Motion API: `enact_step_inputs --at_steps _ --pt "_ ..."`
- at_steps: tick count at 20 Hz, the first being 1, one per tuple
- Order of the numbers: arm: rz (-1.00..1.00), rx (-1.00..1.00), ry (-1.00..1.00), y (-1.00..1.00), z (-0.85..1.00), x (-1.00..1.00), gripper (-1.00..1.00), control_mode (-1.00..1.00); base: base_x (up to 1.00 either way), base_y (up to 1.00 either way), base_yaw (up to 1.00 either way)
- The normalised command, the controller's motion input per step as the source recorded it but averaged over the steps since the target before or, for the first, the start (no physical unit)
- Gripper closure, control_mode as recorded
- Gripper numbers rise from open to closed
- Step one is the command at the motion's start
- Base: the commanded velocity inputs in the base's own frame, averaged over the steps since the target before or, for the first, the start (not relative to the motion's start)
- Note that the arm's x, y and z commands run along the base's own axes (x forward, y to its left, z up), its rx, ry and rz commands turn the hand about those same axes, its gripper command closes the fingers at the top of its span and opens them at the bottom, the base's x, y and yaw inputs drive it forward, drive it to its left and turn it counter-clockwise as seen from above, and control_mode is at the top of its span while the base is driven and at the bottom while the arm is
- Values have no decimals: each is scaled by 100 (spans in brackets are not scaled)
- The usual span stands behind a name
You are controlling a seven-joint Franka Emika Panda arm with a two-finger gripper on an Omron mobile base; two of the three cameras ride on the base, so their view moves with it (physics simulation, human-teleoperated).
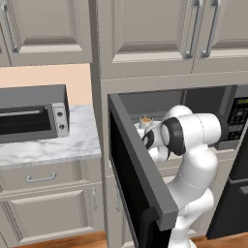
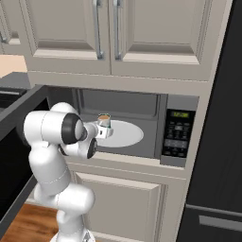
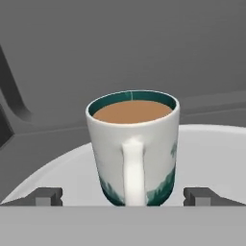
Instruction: Pick the cup of tea, navigate to the dining table, and place it on the saucer.
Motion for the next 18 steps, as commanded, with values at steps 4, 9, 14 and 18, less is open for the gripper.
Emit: enact_step_inputs --at_steps 4,9,14,18 --pt "0 0 0 0 4 10 100 -100 0 0 0" --pt "0 0 0 -2 -1 13 100 -100 0 0 0" --pt "0 0 0 -2 0 5 100 -100 0 0 0" --pt "0 0 0 0 0 0 100 -100 0 0 0"
